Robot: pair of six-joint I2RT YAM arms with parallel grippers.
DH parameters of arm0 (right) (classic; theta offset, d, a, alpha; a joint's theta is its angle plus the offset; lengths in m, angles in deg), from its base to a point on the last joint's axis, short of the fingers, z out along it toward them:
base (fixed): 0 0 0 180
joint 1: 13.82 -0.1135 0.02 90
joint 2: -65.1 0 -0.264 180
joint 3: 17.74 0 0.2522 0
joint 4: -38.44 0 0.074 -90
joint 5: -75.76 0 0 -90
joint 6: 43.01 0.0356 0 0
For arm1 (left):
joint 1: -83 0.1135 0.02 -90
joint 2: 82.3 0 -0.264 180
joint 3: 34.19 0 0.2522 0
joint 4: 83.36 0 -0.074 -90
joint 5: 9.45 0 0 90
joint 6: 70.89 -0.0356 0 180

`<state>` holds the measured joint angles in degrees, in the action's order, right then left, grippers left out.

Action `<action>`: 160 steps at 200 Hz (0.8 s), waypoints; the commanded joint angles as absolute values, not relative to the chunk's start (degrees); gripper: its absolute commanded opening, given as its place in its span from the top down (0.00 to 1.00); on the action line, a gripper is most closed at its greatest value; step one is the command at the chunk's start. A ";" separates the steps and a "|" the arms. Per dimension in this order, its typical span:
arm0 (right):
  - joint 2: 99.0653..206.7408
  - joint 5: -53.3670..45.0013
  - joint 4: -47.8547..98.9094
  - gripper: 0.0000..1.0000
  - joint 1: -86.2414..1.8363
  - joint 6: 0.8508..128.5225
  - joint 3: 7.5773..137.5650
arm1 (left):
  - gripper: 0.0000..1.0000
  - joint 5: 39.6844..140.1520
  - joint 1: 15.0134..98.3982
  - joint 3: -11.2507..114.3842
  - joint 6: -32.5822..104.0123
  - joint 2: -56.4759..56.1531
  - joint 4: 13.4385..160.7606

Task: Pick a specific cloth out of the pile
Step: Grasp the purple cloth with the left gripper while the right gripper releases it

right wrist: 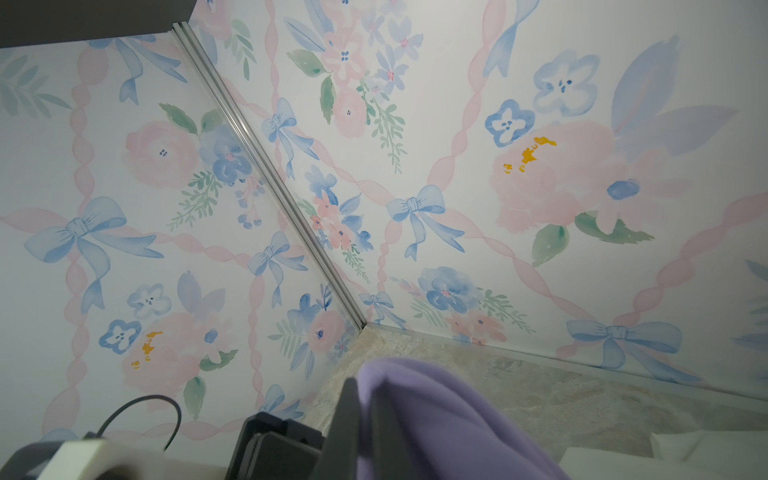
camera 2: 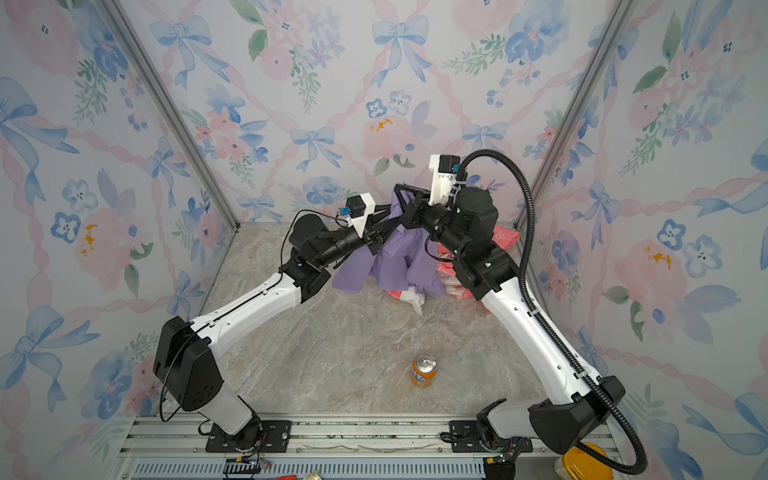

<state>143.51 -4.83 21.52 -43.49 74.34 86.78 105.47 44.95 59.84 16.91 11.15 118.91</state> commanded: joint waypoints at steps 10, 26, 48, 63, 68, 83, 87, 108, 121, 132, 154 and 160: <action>143.94 -3.77 26.05 1.00 -44.76 73.87 87.76 | 1.00 101.55 44.76 60.81 16.48 11.10 118.26; 144.24 -3.64 25.62 0.93 -44.76 73.38 87.52 | 1.00 99.77 45.02 60.42 15.79 10.49 117.97; 144.38 -3.72 24.68 0.83 -44.75 72.12 87.02 | 1.00 98.04 45.83 59.86 15.09 9.47 117.78; 144.16 -4.14 24.68 0.71 -44.54 71.86 86.38 | 1.00 97.15 46.78 59.33 15.15 8.65 117.54; 144.10 -4.29 24.76 0.67 -44.49 71.69 86.16 | 1.00 96.85 47.14 59.08 15.15 8.37 117.52; 143.94 -4.44 24.67 0.62 -44.20 71.57 85.86 | 1.00 95.97 48.39 58.20 15.15 7.31 117.26; 143.90 -4.57 24.60 0.60 -44.15 71.46 85.85 | 1.00 95.79 48.80 57.97 15.10 7.02 117.21; 143.68 -4.74 24.52 0.54 -43.79 71.47 85.47 | 1.00 95.01 51.24 57.03 15.03 5.37 116.73; 143.68 -4.74 24.34 0.51 -43.54 71.47 85.23 | 1.00 94.81 52.89 56.53 14.91 4.30 116.43; 143.75 -4.74 24.35 0.49 -43.44 71.49 84.97 | 1.00 94.61 54.40 56.24 14.81 3.43 116.12; 143.98 -4.57 24.41 0.45 -43.10 71.59 84.67 | 1.00 94.30 57.11 55.64 13.91 1.62 115.21; 144.09 -4.49 24.41 0.43 -43.09 71.59 84.66 | 1.00 94.26 57.80 55.47 13.57 1.19 114.86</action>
